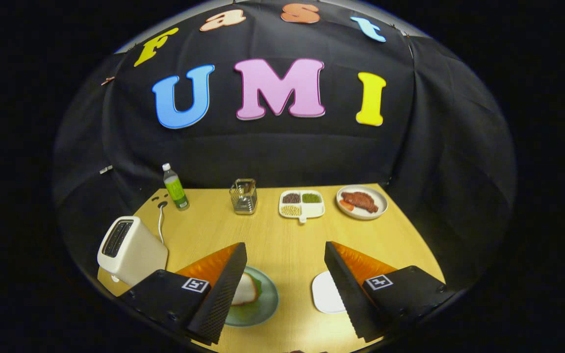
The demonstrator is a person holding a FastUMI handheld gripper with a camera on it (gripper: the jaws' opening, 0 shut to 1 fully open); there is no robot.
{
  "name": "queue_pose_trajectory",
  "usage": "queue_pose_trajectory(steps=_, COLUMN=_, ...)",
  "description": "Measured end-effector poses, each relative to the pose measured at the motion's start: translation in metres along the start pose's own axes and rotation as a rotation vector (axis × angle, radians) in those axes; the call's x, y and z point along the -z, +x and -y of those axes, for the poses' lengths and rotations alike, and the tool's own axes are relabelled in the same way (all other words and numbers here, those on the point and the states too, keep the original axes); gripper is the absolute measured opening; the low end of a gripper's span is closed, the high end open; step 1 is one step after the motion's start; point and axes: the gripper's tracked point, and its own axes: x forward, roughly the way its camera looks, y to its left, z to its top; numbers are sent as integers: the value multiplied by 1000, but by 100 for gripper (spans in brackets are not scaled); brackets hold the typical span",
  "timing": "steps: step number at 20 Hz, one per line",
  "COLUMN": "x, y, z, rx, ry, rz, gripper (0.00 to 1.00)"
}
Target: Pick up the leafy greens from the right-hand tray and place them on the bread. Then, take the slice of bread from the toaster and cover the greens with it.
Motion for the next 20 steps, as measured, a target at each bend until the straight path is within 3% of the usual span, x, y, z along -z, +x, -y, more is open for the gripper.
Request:
queue_pose_trajectory(steps=9, x=-97, y=-90, z=66, rx=-58, ry=13, rz=231, gripper=99)
queue_pose_trajectory(steps=15, x=-85, y=-140, z=104, rx=-133, ry=8, rz=268, gripper=99)
queue_pose_trajectory(steps=20, x=-62, y=-144, z=128, rx=-152, ry=6, rz=268, gripper=99)
